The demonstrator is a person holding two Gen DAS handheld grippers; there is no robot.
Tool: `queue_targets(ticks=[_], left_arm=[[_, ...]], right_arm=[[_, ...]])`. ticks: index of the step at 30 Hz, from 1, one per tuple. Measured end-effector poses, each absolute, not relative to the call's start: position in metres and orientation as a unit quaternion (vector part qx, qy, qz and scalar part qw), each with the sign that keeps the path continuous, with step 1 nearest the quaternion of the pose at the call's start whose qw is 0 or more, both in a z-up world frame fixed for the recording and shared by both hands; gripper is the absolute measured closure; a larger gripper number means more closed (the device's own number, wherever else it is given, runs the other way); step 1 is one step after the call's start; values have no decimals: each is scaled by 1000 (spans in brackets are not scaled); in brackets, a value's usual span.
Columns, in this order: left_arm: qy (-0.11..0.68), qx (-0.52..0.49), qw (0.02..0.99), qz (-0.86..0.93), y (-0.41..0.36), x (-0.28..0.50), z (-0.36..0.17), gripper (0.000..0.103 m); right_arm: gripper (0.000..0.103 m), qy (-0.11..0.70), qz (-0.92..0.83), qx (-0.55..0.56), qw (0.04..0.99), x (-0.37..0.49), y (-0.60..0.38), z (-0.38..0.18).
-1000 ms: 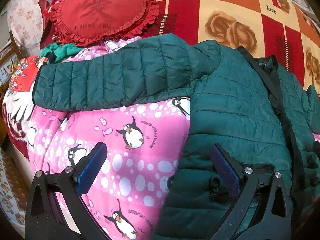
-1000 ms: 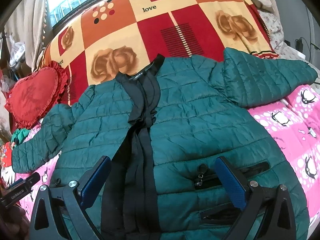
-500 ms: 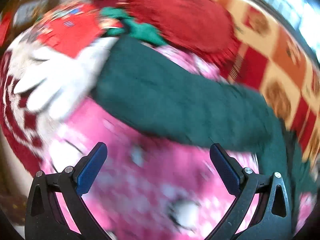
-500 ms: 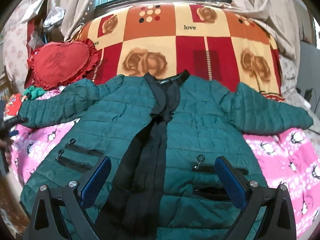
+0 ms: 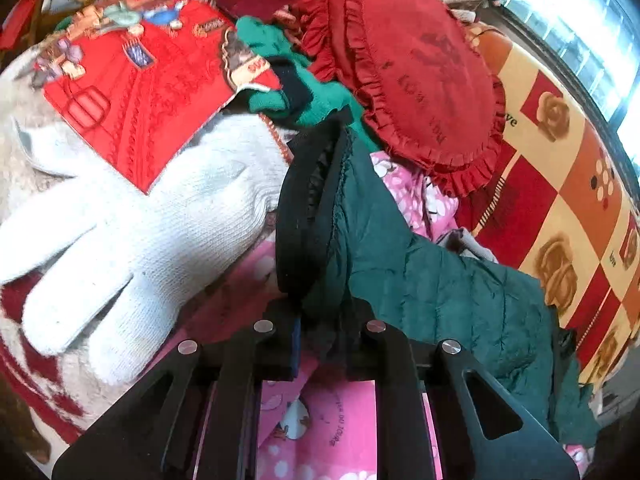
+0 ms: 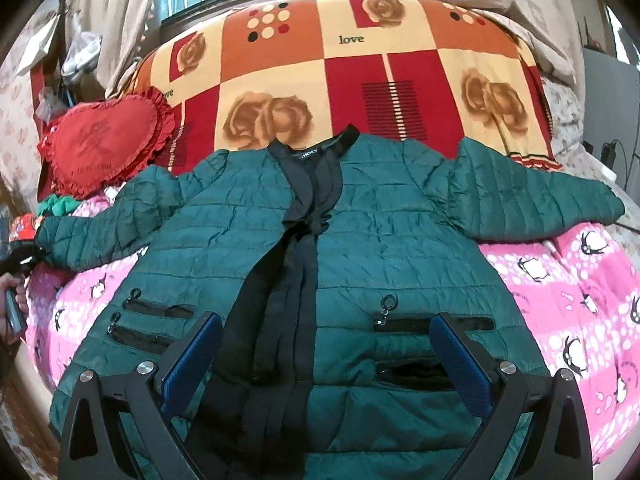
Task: Fold large clothes
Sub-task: 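Grasp the sleeve cuff with the left tool and lift it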
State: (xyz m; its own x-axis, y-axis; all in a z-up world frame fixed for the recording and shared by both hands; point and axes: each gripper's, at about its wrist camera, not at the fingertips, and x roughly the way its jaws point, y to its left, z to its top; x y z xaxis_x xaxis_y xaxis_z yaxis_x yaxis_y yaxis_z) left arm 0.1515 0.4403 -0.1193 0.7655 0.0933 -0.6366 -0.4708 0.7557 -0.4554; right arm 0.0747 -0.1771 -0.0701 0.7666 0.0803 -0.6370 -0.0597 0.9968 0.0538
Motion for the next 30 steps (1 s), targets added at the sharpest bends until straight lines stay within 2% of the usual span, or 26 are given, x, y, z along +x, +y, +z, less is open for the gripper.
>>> queue_targets(ticks=[6, 14, 19, 30], left_arm=[[267, -290, 917, 66, 388, 157, -93, 92], [263, -254, 928, -75, 263, 200, -56, 92], [273, -225, 922, -157, 176, 232, -37, 92], [310, -183, 868, -343, -21, 308, -32, 92]], right_arm=[[0, 339, 25, 16, 940, 70, -184, -67], [0, 386, -71, 19, 919, 81, -217, -79], [0, 398, -101, 37, 911, 85, -244, -86], [0, 445, -102, 127, 881, 93, -289, -114]])
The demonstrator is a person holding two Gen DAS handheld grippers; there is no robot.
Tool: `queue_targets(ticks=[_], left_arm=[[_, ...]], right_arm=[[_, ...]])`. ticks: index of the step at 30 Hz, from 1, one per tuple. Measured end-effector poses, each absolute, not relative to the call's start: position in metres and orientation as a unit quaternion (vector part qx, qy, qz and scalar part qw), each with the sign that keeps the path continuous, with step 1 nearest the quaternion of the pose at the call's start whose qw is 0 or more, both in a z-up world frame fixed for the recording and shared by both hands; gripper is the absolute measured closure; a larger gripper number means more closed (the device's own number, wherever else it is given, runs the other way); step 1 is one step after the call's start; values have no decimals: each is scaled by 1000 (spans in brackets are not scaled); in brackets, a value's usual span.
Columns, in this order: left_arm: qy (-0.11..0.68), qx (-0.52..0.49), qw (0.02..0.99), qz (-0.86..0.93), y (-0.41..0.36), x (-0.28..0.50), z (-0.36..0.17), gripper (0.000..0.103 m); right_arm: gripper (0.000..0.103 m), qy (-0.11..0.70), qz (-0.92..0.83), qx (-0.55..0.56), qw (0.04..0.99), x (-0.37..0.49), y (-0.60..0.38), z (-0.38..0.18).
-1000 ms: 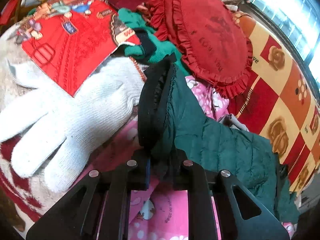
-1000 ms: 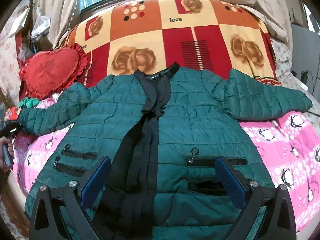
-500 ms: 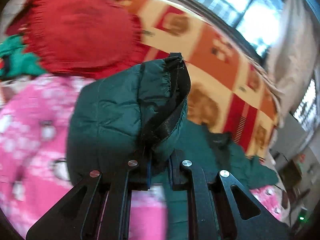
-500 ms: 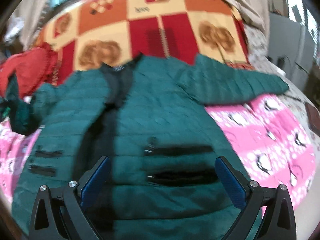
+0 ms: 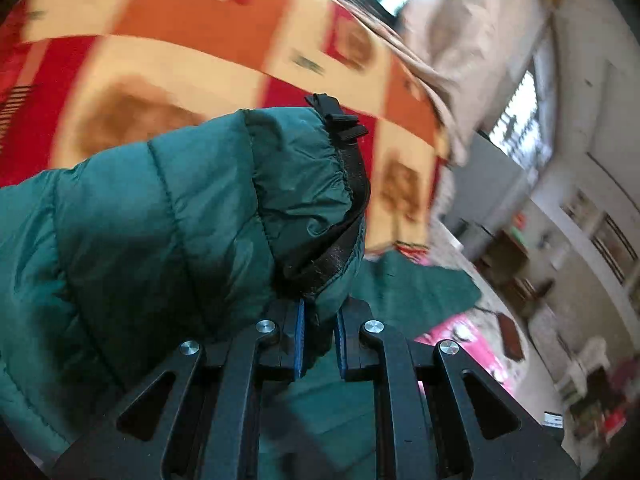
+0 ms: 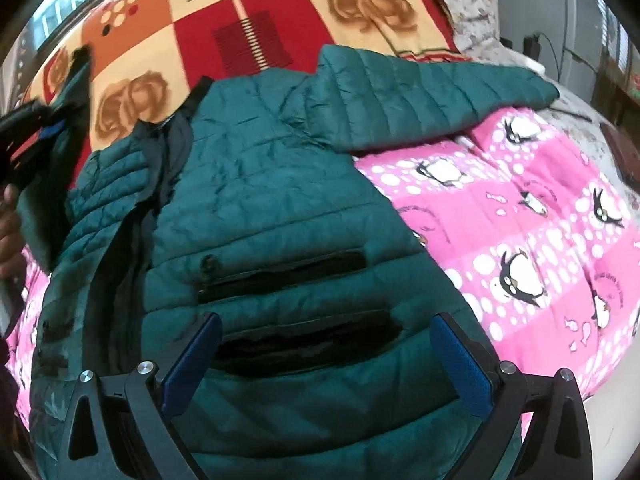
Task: Fold large clothes
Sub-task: 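Grasp the sleeve cuff with the left tool and lift it, then carry the sleeve across the jacket front with the left tool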
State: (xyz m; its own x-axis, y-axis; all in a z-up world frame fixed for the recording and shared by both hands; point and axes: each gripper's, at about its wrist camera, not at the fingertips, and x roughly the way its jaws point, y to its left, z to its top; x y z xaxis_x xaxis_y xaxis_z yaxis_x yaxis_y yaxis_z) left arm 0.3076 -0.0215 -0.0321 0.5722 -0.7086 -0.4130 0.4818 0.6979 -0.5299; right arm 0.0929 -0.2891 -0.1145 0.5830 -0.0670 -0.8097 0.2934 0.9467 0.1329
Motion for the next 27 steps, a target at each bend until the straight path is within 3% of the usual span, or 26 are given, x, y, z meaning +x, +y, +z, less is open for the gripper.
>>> queue_targets(ticks=[7, 14, 16, 18, 20, 27], left_arm=[[374, -196, 818, -391, -104, 344, -78, 92], [434, -198, 787, -391, -135, 364, -119, 91], [453, -197, 778, -388, -134, 366, -122, 82], [460, -202, 770, -394, -133, 363, -119, 58], [450, -205, 770, -402, -126, 352, -110, 47], [399, -179, 828, -351, -23, 308, -68, 44]], right_arm=[[0, 431, -105, 132, 887, 88, -289, -113], [0, 442, -104, 133, 881, 93, -290, -119], [0, 447, -105, 136, 878, 95, -293, -121], [0, 450, -105, 138, 876, 96, -293, -122], [0, 450, -106, 136, 876, 95, -293, -122], [0, 417, -91, 109, 898, 101, -284, -94]])
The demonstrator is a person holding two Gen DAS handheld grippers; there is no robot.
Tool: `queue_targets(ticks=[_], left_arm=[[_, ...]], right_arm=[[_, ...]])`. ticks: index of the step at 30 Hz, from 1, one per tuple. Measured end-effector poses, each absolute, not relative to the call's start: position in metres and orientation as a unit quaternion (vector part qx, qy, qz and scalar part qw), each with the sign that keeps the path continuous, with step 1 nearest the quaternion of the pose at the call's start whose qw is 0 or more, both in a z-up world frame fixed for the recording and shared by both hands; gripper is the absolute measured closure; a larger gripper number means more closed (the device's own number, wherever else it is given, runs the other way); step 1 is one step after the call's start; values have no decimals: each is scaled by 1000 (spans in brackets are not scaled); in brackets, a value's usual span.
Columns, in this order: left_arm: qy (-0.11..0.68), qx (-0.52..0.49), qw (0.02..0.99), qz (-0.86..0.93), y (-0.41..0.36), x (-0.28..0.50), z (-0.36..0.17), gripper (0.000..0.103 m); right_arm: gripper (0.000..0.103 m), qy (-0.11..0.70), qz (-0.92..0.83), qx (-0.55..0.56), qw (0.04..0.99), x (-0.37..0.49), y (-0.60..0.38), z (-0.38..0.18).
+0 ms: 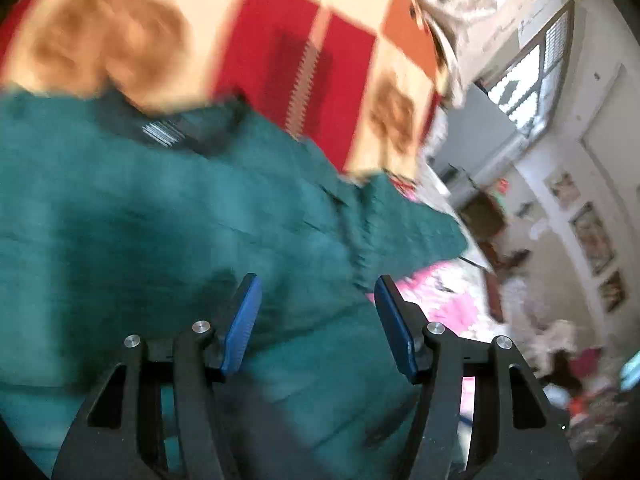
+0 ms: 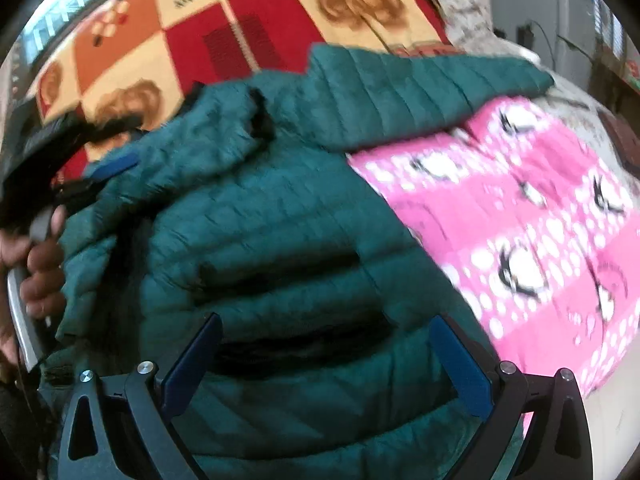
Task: Fold large clothes
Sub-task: 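Carry the sleeve across the jacket front with the left tool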
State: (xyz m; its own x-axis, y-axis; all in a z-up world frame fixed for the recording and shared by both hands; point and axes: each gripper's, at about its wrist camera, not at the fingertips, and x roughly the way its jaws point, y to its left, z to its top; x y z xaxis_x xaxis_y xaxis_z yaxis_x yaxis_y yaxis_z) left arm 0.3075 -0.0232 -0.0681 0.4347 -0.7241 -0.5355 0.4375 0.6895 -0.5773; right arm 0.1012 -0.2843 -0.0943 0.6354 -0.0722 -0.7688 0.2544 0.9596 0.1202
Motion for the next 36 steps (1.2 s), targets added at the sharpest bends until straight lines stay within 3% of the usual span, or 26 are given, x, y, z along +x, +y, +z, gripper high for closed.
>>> queue_targets(ticks=[5, 11, 15, 17, 20, 24, 29, 33, 36], left_arm=[[354, -114, 913, -169, 81, 322, -51, 46], [387, -120, 910, -92, 113, 373, -79, 48], [418, -115, 899, -64, 109, 383, -113, 48], [419, -111, 898, -71, 105, 384, -121, 48], [407, -101, 905, -65, 104, 376, -117, 48], [398, -108, 909, -61, 104, 369, -121, 47], [403, -106, 907, -59, 100, 372, -124, 47], [397, -102, 910, -56, 103, 364, -112, 47], [374, -98, 920, -59, 103, 341, -94, 47]], right_arm=[[0, 360, -30, 59, 930, 171, -267, -53], [0, 360, 124, 48, 923, 289, -225, -76], [0, 477, 102, 50, 871, 356, -240, -146], [1, 493, 98, 70, 862, 368, -252, -151], [10, 494, 57, 45, 867, 370, -247, -132], [9, 409, 92, 91, 903, 371, -235, -92], [0, 478, 96, 31, 873, 413, -211, -149], [1, 478, 77, 15, 875, 407, -203, -137], [3, 425, 83, 37, 901, 377, -199, -106]])
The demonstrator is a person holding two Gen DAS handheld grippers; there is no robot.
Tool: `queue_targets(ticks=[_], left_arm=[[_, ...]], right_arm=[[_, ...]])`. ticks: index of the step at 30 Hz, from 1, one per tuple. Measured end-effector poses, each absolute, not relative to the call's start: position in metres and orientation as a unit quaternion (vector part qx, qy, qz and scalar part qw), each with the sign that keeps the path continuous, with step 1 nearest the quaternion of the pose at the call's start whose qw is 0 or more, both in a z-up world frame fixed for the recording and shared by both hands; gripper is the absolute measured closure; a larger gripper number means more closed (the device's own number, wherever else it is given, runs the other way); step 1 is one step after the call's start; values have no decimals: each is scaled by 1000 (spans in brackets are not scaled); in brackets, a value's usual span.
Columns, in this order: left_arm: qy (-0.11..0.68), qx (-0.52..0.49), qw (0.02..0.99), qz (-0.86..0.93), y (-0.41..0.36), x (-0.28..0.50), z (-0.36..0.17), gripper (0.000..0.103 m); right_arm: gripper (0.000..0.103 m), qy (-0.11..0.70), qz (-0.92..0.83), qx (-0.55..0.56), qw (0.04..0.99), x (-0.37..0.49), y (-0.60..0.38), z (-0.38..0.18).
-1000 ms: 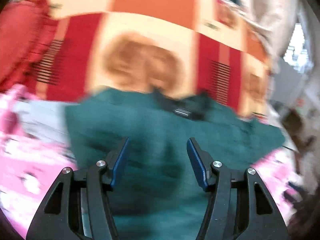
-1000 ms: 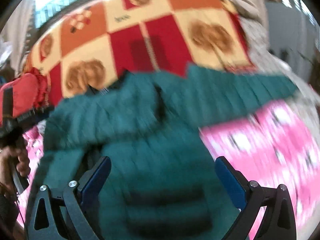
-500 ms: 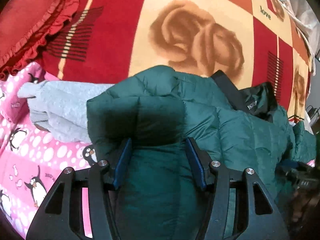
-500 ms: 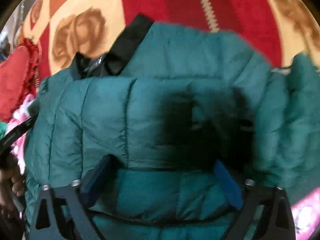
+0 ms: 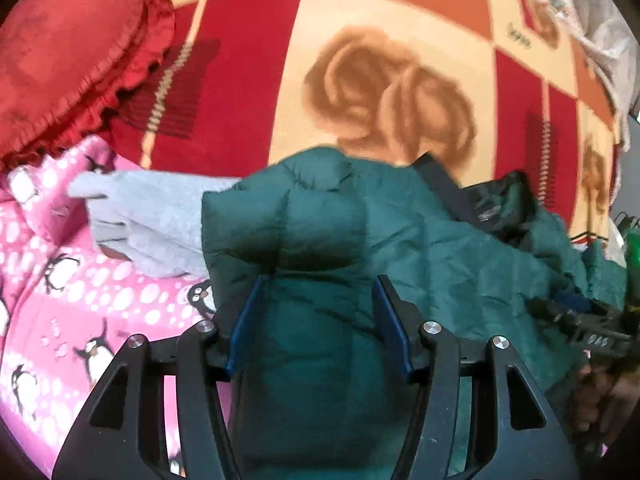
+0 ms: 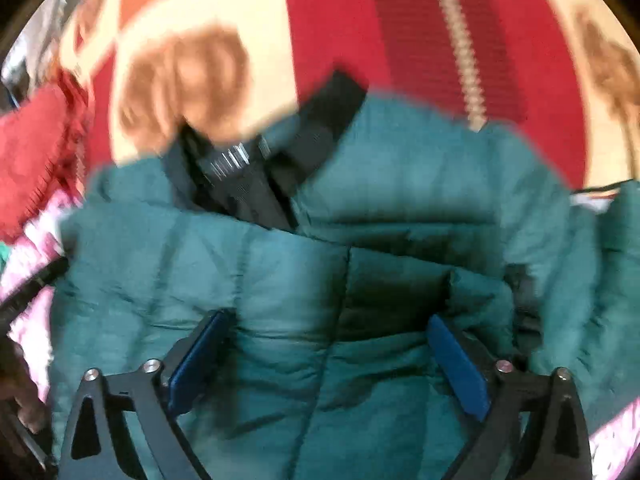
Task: Fold large clothes
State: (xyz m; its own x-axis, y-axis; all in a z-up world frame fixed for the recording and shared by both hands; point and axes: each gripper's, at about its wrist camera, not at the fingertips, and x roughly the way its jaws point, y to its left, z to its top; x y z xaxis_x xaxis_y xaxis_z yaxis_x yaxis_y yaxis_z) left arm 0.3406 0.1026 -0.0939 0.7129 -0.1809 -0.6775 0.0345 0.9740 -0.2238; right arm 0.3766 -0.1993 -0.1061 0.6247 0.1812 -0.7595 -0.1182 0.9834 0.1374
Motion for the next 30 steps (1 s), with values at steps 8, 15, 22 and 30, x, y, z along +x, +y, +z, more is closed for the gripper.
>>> queue_targets(ticks=[8, 15, 22, 30], left_arm=[[445, -58, 891, -75, 73, 338, -125, 47], [415, -69, 906, -48, 85, 291, -77, 47], [448, -114, 882, -91, 46, 208, -70, 47], [446, -64, 886, -110, -28, 190, -86, 47]], right_arm=[[1, 485, 84, 26, 870, 373, -191, -154], [2, 399, -7, 13, 917, 337, -259, -94], [2, 345, -164, 49, 923, 266, -473, -42], [12, 347, -177, 246, 888, 239, -662, -60]])
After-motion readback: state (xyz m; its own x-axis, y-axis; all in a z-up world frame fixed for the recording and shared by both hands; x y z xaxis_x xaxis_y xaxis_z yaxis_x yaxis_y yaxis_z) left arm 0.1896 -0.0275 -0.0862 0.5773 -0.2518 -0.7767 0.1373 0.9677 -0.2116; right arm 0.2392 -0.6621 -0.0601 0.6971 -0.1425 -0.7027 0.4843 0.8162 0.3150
